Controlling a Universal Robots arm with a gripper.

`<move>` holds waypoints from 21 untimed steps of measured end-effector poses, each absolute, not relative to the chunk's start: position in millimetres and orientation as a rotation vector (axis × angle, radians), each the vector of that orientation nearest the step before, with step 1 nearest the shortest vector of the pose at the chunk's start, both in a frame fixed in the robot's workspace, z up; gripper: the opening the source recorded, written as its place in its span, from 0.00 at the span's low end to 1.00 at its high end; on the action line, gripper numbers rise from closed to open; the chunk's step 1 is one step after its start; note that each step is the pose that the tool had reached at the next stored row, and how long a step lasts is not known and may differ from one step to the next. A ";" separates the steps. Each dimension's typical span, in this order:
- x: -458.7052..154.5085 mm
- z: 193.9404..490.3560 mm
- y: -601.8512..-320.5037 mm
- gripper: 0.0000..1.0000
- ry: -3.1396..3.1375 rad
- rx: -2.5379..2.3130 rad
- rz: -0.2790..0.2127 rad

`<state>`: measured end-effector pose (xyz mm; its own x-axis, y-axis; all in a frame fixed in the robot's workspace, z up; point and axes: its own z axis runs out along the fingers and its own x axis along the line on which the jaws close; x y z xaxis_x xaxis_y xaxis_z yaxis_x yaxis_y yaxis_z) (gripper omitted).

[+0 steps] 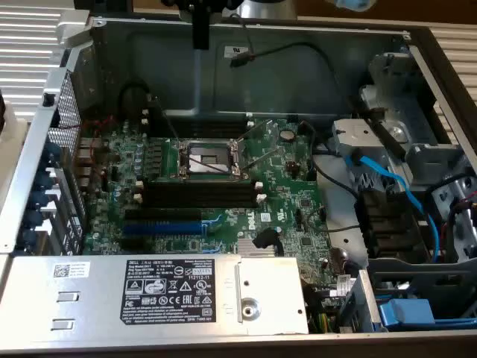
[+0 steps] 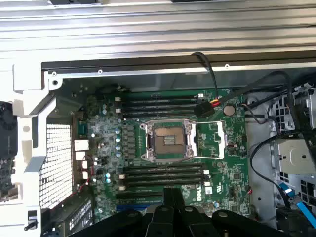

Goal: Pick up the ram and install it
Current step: 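Reach for the ram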

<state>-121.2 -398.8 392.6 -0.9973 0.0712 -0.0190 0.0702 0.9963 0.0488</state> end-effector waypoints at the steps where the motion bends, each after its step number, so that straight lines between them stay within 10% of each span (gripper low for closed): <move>1: -121.2 392.6 -398.8 0.11 3.118 0.110 0.075; 21: -133.2 399.0 -398.8 0.11 3.136 0.110 0.064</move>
